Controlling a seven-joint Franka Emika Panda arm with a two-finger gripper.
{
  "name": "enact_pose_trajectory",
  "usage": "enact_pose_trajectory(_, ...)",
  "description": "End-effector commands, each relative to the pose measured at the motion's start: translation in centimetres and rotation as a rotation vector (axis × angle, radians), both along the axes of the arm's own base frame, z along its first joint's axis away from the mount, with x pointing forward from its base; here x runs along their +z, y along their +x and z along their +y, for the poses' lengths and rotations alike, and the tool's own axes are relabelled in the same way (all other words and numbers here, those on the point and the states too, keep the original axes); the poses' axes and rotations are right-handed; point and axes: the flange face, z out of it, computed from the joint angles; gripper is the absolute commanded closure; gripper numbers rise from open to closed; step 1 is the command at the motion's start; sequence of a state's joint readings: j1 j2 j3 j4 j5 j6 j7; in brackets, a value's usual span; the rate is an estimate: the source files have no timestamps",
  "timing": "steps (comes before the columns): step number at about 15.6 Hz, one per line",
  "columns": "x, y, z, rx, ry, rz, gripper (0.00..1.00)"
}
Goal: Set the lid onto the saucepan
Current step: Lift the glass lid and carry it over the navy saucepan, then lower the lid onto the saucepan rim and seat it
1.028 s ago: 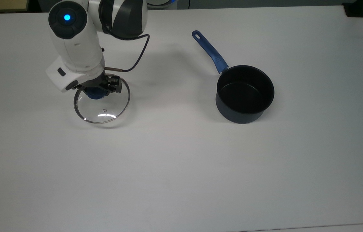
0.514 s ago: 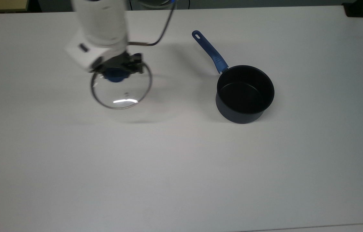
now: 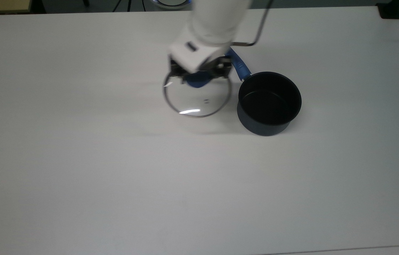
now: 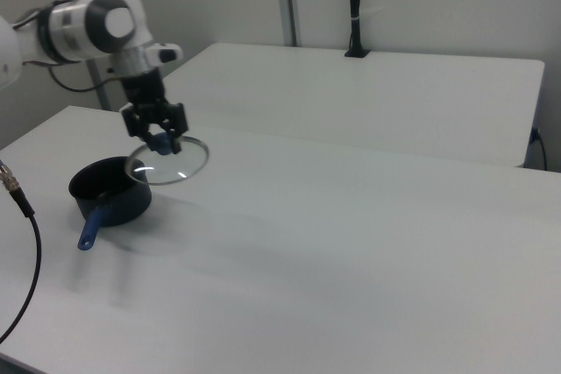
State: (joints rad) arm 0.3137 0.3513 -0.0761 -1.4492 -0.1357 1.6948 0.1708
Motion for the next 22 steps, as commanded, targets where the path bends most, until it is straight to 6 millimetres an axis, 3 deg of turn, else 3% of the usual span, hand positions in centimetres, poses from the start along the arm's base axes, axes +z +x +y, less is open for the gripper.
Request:
enact_pose_trajectory(1, 1.0, -2.1, 7.0, 0.004, -0.034, -0.025, 0.51)
enact_pose_trajectory(6, -2.5, -3.4, 13.7, 0.001, -0.058, -0.021, 0.51)
enact_pose_trajectory(10, -4.1, -3.6, 17.1, -0.012, -0.057, -0.046, 0.51)
enact_pose_trajectory(22, -6.6, -2.6, 18.4, -0.037, -0.056, -0.071, 0.5)
